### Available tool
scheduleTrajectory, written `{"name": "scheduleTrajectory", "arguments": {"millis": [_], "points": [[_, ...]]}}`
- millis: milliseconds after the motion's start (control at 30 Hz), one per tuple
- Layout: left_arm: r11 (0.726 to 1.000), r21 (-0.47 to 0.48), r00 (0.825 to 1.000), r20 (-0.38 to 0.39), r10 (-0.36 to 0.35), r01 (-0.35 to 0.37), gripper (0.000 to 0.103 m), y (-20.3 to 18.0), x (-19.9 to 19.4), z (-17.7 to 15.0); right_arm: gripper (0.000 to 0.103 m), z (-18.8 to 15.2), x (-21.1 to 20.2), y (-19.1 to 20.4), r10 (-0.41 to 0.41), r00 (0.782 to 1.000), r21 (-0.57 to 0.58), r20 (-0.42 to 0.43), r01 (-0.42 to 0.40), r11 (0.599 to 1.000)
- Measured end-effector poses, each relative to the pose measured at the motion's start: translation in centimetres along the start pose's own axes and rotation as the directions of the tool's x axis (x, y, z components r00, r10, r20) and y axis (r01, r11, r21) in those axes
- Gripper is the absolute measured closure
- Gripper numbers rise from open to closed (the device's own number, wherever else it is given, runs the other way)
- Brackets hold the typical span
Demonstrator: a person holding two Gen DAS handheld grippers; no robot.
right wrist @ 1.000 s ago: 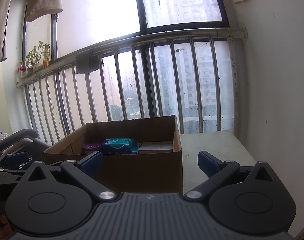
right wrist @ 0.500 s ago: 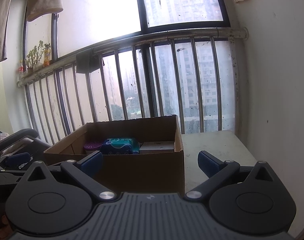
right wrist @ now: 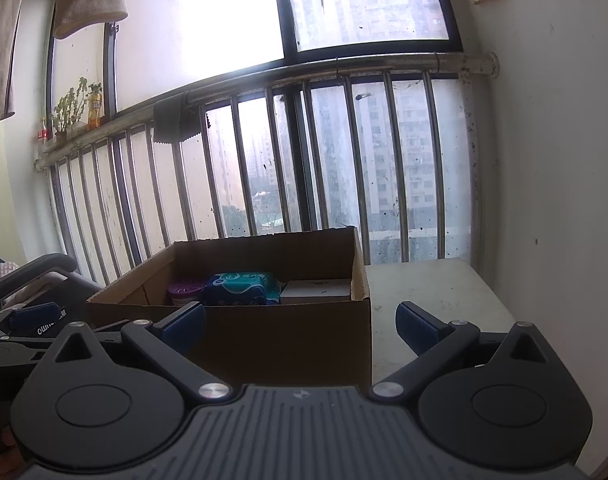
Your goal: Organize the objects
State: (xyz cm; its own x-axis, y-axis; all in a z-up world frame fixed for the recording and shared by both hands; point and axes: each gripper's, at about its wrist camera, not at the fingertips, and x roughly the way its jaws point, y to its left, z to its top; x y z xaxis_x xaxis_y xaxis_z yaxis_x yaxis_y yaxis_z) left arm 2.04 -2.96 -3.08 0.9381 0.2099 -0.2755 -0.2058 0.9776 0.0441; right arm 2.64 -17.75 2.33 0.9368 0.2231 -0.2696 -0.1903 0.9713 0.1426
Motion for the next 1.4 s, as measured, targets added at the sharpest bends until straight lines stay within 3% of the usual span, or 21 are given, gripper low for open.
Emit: {"name": "scheduleTrajectory", "arguments": {"millis": [967,1400], "points": [[1.0,-0.005,1.0,-0.004,0.006,-0.006,0.0,0.08,0.18,-0.08,0.0,0.15,0.23,0.13,0.0,1.0,-0.009,-0.009,-0.001,1.0],[0.999,-0.033,1.0,0.002,-0.031,0.031,0.0,0.42,-0.22,0.08,0.0,-0.09,0.47,0.25,-0.002,1.0,-0.012,-0.021,0.002,1.0]]}}
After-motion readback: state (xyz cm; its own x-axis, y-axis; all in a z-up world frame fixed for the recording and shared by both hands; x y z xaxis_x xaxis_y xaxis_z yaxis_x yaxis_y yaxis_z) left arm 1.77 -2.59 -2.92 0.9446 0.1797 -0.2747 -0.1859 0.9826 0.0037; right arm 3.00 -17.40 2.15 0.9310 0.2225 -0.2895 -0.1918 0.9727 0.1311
